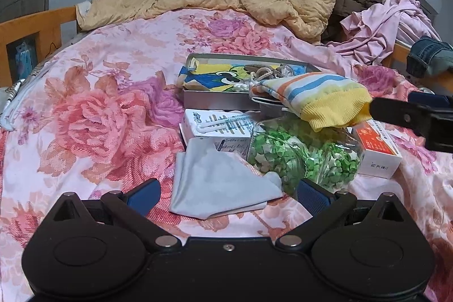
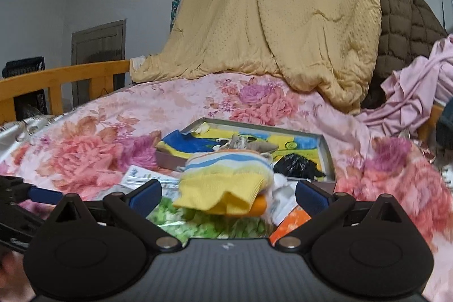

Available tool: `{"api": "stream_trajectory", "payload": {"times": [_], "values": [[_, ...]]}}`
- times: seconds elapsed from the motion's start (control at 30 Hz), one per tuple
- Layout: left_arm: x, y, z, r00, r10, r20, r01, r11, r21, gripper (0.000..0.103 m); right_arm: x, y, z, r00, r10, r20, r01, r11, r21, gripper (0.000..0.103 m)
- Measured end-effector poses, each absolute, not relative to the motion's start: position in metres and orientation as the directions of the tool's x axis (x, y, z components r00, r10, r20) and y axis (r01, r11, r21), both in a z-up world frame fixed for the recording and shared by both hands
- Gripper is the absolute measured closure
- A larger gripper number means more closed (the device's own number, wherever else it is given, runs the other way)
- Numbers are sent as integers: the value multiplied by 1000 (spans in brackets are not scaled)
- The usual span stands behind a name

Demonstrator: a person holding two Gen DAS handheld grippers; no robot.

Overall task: Organize soft objects
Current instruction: 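Grasp the grey cloth with the left gripper while the right gripper grasps the striped yellow sock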

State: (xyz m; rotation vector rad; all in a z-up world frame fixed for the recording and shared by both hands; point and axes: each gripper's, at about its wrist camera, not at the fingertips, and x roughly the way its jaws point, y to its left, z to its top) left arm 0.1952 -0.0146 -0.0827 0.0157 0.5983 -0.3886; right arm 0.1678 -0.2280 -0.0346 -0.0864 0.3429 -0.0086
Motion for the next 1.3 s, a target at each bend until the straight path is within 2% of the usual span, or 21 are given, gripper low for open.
{"api": "stream_trajectory", "payload": {"times": [0.23, 0.43, 1.1, 1.3], "values": [[205, -15, -89, 746, -339, -574, 340, 934, -109, 1, 196, -233, -43, 953, 0, -302, -38, 992, -119, 0], [213, -15, -93, 740, -339, -581, 328, 936, -128, 1, 209, -238, -51, 943, 25, -331, -61, 993, -99, 0], [236, -21, -110, 698, -370, -613, 333, 926, -180, 1, 219, -225, -64, 943, 56, -329, -116, 979, -166, 3], [236, -24, -110, 694, -369, -619, 339, 925, -171, 6, 219, -222, -65, 942, 43, -332, -111, 976, -188, 5]]}}
